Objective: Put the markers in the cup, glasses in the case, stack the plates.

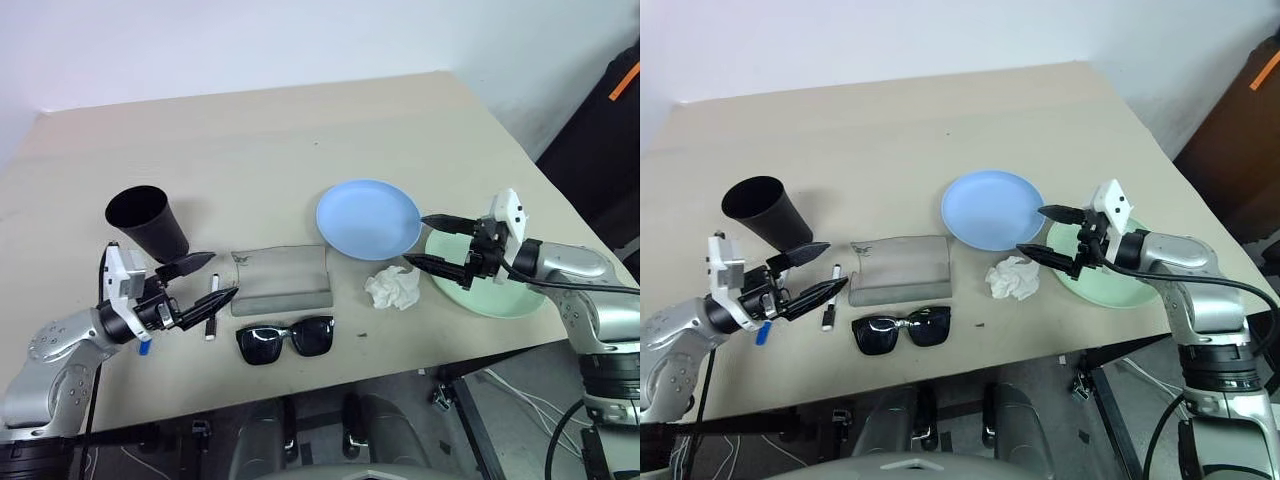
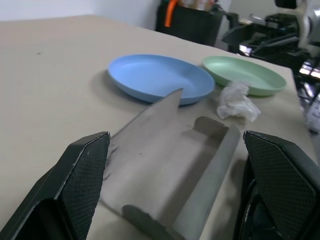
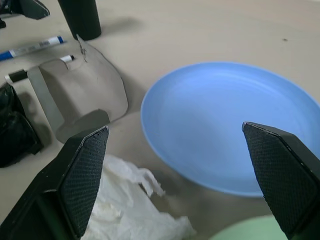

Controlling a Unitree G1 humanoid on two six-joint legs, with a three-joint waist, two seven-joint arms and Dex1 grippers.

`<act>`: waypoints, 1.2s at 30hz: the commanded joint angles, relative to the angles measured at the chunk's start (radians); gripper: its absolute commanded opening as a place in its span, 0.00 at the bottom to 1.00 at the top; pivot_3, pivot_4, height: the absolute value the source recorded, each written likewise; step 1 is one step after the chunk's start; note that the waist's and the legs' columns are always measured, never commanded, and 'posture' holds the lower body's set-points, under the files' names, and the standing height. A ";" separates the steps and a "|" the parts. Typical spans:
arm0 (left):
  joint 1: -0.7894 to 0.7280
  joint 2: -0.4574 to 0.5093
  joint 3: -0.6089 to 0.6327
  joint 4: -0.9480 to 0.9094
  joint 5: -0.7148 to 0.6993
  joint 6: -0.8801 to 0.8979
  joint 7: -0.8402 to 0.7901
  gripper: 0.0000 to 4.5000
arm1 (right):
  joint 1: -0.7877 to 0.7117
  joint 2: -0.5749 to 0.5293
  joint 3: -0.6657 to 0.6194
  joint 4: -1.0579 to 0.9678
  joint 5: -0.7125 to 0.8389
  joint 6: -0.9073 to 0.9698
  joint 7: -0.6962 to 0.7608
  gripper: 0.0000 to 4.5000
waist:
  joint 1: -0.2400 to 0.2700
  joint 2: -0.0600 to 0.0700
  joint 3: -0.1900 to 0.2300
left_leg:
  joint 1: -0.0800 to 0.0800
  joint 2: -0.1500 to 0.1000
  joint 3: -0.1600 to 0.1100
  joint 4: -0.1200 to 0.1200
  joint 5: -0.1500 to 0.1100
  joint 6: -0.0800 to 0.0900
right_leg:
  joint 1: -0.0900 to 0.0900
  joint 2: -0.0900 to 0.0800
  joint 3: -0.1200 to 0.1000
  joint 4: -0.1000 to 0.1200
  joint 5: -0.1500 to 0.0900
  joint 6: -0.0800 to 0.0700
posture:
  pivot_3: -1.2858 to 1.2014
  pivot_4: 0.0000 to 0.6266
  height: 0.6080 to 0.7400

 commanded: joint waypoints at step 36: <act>-0.257 -0.089 -0.219 0.115 0.124 -0.016 -0.091 1.00 | 0.170 -0.296 0.034 -0.181 0.031 0.406 -0.071 0.96 | 0.023 0.000 0.001 | -0.001 0.000 -0.003 0.008 0.000 0.000 | 0.000 0.000 0.000 0.006 0.000 0.000 | 0.52 0.24 1.00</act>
